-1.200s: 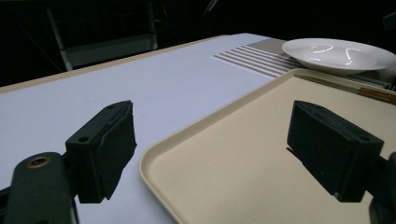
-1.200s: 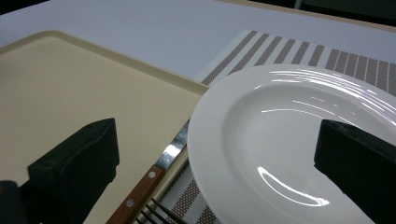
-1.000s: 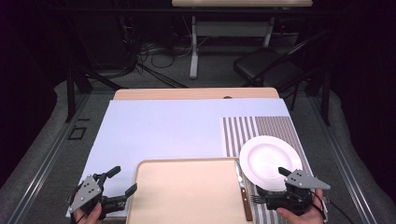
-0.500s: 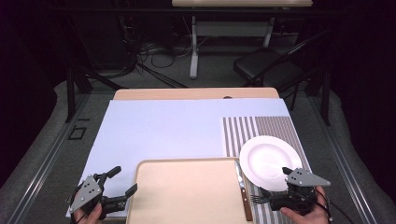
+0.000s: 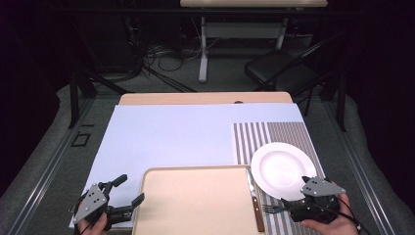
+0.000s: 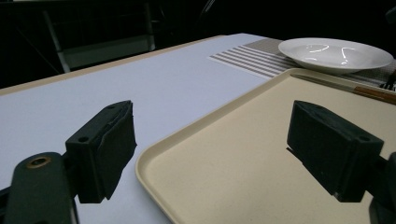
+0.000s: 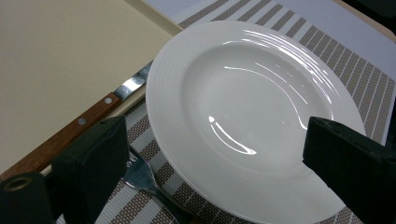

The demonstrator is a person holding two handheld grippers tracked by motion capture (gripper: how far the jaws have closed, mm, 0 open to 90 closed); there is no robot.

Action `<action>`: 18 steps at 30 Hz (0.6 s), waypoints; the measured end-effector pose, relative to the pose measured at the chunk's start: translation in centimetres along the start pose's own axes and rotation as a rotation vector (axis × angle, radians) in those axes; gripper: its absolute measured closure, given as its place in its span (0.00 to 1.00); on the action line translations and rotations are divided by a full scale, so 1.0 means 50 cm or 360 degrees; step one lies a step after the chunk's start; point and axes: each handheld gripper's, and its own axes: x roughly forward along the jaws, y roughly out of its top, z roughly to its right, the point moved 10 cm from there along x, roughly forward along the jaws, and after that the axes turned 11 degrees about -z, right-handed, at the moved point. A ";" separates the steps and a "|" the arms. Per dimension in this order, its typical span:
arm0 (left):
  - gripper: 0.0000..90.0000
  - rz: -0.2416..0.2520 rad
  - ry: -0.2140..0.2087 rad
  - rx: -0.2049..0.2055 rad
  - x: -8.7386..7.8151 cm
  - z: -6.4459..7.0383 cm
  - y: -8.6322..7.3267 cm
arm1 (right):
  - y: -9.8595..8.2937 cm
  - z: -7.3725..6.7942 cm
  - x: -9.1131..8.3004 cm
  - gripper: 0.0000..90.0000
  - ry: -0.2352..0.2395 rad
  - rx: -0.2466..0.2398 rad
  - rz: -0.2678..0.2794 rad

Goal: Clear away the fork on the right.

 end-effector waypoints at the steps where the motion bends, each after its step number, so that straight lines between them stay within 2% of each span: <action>1: 0.17 0.0001 -0.0001 -0.0003 0.000 0.000 0.000 | -0.001 0.001 0.000 0.08 -0.0003 -0.0009 -0.0010; 4: 0.17 0.0000 -0.0002 0.0000 0.000 0.000 0.000 | -0.003 0.003 0.000 0.13 0.0017 -0.0035 -0.0027; 6: 0.17 -0.0002 0.0001 0.0000 0.001 0.000 0.000 | -0.001 0.005 0.002 0.15 0.0030 -0.0039 -0.0020; 10: 0.17 -0.0004 -0.0003 0.0001 0.001 0.001 0.000 | -0.005 0.003 0.004 0.16 0.0044 -0.0074 -0.0064; 15: 0.17 -0.0004 -0.0007 0.0001 0.003 0.002 0.000 | -0.011 0.002 0.010 0.20 0.0019 -0.0153 -0.0134; 18: 0.17 -0.0004 -0.0008 0.0003 0.003 0.003 0.000 | -0.016 0.005 0.012 0.25 -0.0014 -0.0254 -0.0190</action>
